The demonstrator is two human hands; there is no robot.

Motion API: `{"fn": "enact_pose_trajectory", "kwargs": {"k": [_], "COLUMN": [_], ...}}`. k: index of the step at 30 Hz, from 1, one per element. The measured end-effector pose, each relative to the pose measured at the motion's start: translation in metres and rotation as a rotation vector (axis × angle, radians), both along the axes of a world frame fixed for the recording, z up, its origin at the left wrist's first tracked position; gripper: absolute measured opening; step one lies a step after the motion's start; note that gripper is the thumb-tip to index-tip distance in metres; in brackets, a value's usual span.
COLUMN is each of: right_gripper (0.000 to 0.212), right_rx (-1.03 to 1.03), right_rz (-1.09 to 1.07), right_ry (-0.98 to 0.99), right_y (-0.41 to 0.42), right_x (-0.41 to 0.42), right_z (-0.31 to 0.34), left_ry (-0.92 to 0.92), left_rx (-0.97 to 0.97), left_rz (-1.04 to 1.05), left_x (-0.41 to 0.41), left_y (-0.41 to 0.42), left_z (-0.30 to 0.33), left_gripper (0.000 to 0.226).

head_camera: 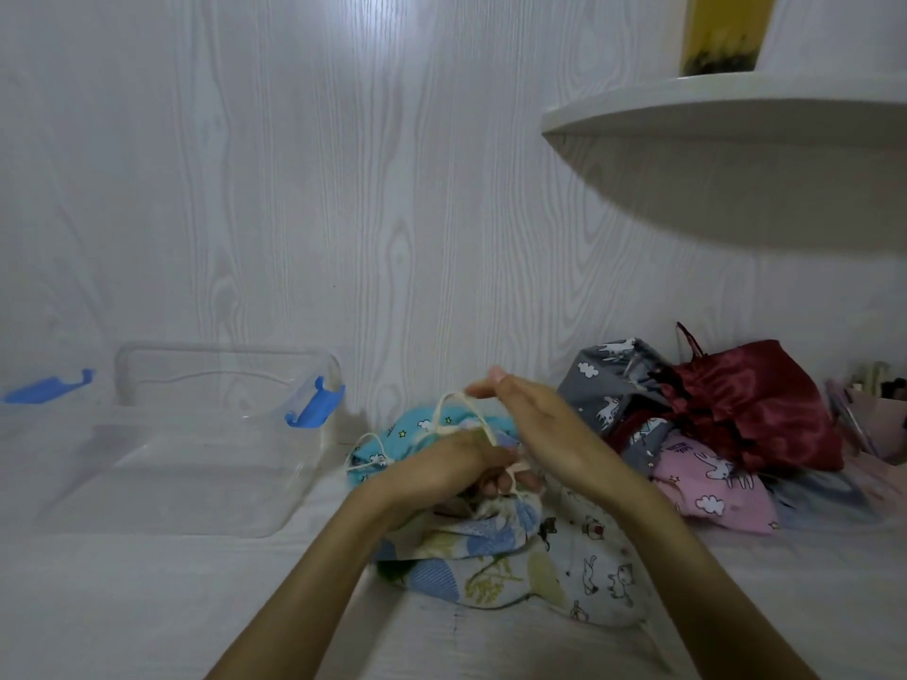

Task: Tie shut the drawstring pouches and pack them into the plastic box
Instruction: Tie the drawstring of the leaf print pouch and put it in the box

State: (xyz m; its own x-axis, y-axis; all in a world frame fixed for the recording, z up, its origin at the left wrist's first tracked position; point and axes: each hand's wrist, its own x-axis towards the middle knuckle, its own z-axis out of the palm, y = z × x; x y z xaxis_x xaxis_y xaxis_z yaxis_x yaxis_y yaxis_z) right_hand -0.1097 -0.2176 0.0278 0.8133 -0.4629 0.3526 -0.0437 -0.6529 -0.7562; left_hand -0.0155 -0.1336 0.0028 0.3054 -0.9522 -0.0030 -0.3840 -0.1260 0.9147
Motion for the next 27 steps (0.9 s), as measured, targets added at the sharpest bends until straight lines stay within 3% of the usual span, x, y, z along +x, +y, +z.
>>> {"fn": "enact_pose_trajectory", "kwargs": {"k": [2, 7, 12, 16, 20, 24, 27], "right_gripper": [0.027, 0.015, 0.011, 0.008, 0.026, 0.038, 0.046], "right_rx": [0.018, -0.150, -0.402, -0.300, -0.118, -0.154, -0.204], "right_rz": [-0.064, 0.105, -0.081, -0.055, 0.060, 0.187, 0.019], "right_ry": [-0.008, 0.232, 0.205, 0.184, 0.218, 0.392, 0.270], "right_y": [-0.015, -0.029, -0.030, -0.028, -0.020, -0.006, -0.013], "right_x": [-0.006, -0.029, -0.027, -0.046, -0.060, -0.062, -0.050], "right_z": [-0.001, 0.004, 0.007, 0.023, 0.037, 0.042, 0.034], "left_ry": [0.038, 0.144, 0.143, 0.248, 0.416, 0.432, 0.381], "left_rx": [0.058, 0.004, -0.019, -0.070, -0.127, -0.202, -0.196], "left_rz": [0.083, 0.073, -0.003, 0.039, 0.031, 0.103, 0.129], "left_x": [0.006, 0.021, 0.029, 0.034, 0.033, 0.032, 0.034], "left_y": [0.001, 0.008, 0.018, 0.017, 0.016, 0.020, 0.022], "left_z": [0.004, 0.011, 0.014, 0.015, 0.015, 0.017, 0.018], "left_gripper": [0.047, 0.033, 0.035, 0.025, 0.039, 0.014, 0.010]}}
